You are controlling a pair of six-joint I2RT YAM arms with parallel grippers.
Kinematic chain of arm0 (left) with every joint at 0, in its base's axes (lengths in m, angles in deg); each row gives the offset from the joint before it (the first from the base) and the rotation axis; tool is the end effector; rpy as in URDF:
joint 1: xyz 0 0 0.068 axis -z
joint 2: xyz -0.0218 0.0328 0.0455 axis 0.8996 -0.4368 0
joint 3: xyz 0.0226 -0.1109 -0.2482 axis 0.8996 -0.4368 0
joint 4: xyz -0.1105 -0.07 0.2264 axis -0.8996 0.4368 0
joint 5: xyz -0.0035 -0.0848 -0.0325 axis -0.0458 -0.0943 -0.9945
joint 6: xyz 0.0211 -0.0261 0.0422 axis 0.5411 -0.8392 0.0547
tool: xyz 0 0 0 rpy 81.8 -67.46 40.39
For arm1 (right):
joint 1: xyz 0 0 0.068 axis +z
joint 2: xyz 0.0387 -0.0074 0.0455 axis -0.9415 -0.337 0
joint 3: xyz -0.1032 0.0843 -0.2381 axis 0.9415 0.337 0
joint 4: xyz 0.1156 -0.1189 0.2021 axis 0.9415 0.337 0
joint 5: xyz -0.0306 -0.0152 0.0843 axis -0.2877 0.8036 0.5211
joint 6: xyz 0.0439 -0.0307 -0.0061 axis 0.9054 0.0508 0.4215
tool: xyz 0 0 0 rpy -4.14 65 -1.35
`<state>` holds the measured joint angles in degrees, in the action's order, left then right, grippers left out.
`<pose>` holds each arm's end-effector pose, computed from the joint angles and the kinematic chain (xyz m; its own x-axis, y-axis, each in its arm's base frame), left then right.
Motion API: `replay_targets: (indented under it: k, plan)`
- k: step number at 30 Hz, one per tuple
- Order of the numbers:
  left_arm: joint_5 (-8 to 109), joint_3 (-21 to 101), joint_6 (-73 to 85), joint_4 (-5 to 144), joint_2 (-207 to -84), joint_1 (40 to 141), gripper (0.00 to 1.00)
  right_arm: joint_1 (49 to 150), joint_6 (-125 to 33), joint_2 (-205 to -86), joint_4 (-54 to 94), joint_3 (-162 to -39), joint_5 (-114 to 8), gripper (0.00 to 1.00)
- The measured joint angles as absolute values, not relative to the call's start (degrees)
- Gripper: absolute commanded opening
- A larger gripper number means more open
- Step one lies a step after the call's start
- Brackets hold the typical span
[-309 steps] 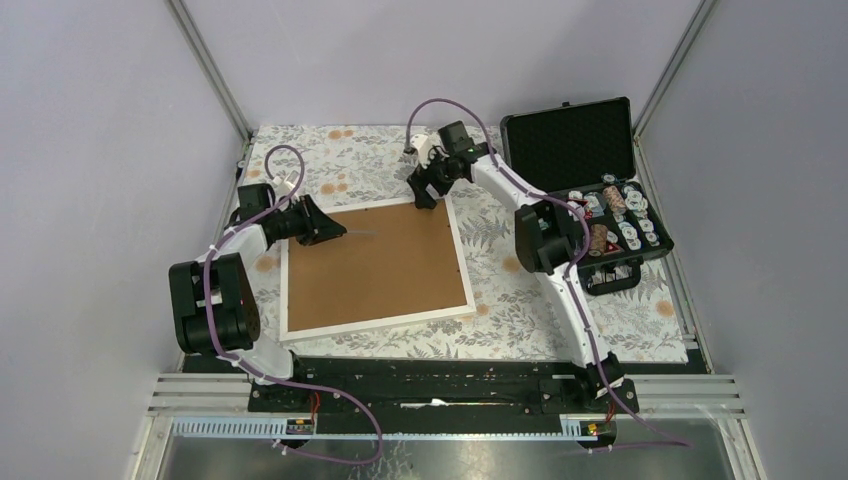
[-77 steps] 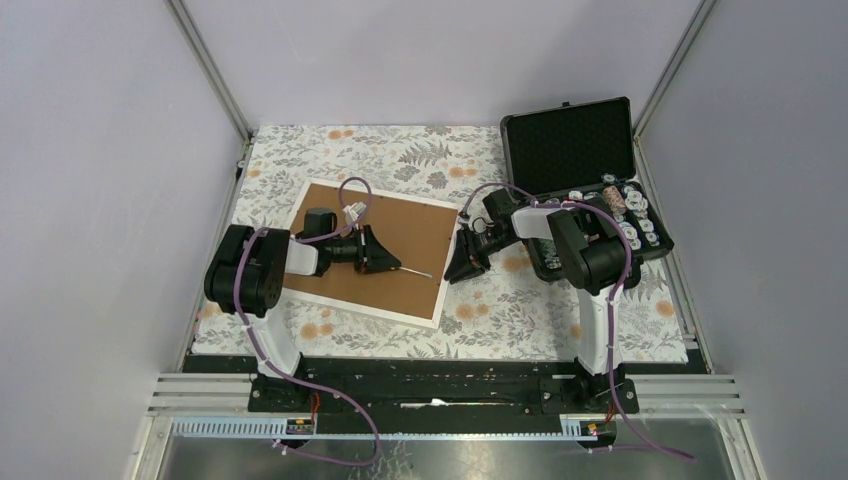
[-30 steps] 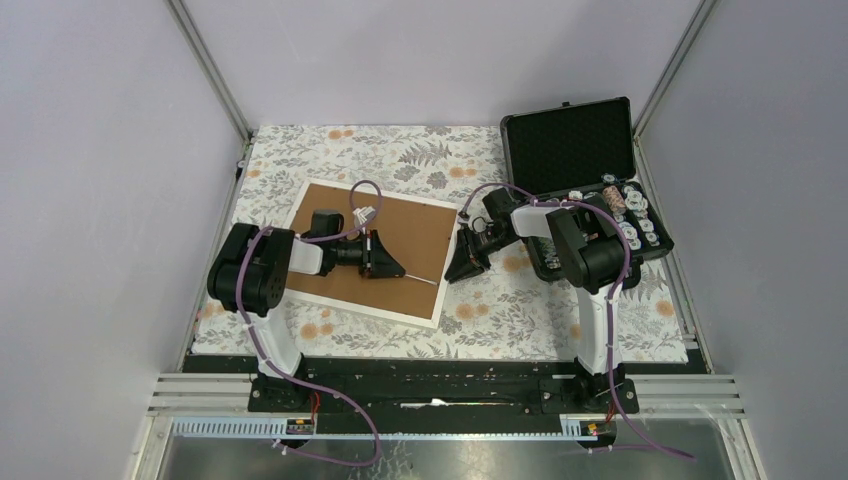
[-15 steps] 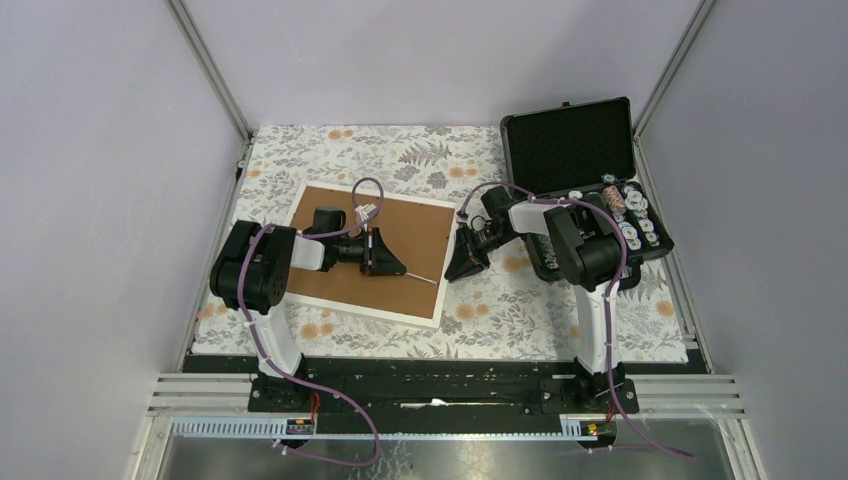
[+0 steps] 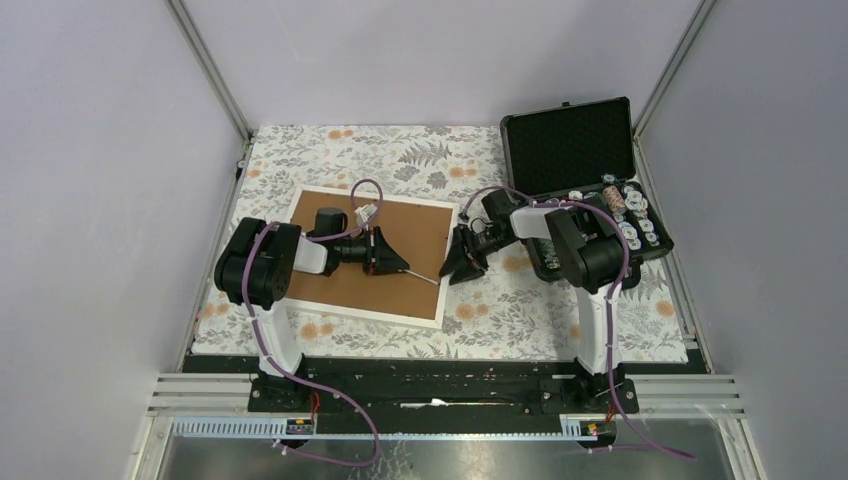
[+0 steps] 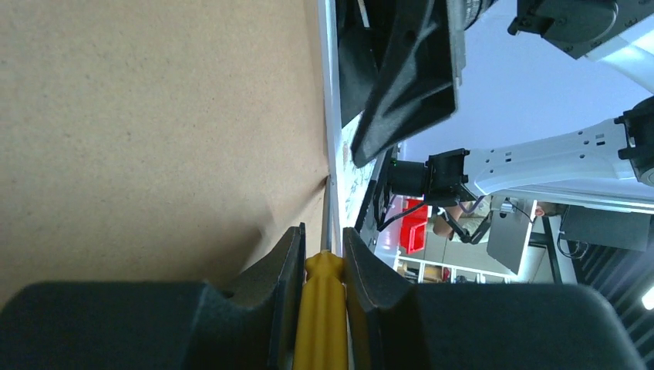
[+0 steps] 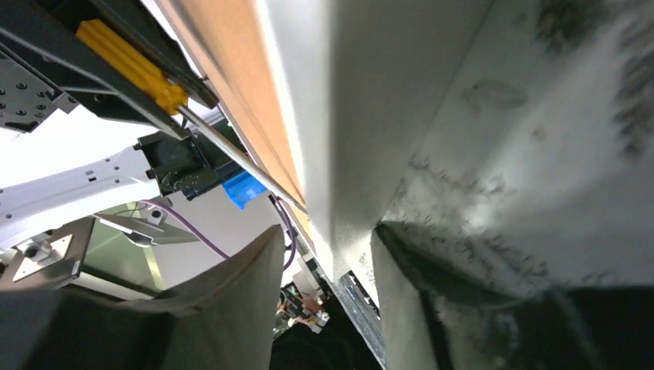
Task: Take the photo out of the frame
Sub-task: Release the photo frame item from the photo frame.
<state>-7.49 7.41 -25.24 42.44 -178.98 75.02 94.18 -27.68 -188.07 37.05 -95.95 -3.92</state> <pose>0.3045 -0.0918 0.0987 -0.9816 -0.0895 -0.1686 0.1378 0.2785 -0.9505 0.3483 0.1867 0.0866 -0.9836 -0.1770 0.0357 -0.0623 0.5181 0.8530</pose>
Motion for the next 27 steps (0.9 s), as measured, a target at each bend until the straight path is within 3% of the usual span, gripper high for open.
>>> replay_targets:
  k: [8, 14, 18, 27]
  plan:
    - [-6.6, 6.2, -25.3, 45.5, -177.7, 76.1, 0.00, 94.4, -18.8, -179.4, 22.8, -81.6, -3.9, 0.56]
    - [-4.2, 5.5, -26.1, 47.5, -175.3, 76.5, 0.00, 95.1, -16.2, -180.0, 17.9, -80.3, -2.4, 0.53]
    - [-3.3, 4.5, -27.6, 47.4, -174.7, 76.3, 0.00, 95.1, -14.6, -180.0, 14.0, -78.6, -1.8, 0.44]
    - [-2.4, 3.3, -30.7, 46.5, -174.3, 74.7, 0.00, 95.7, -10.2, -181.9, 3.3, -76.4, -0.9, 0.33]
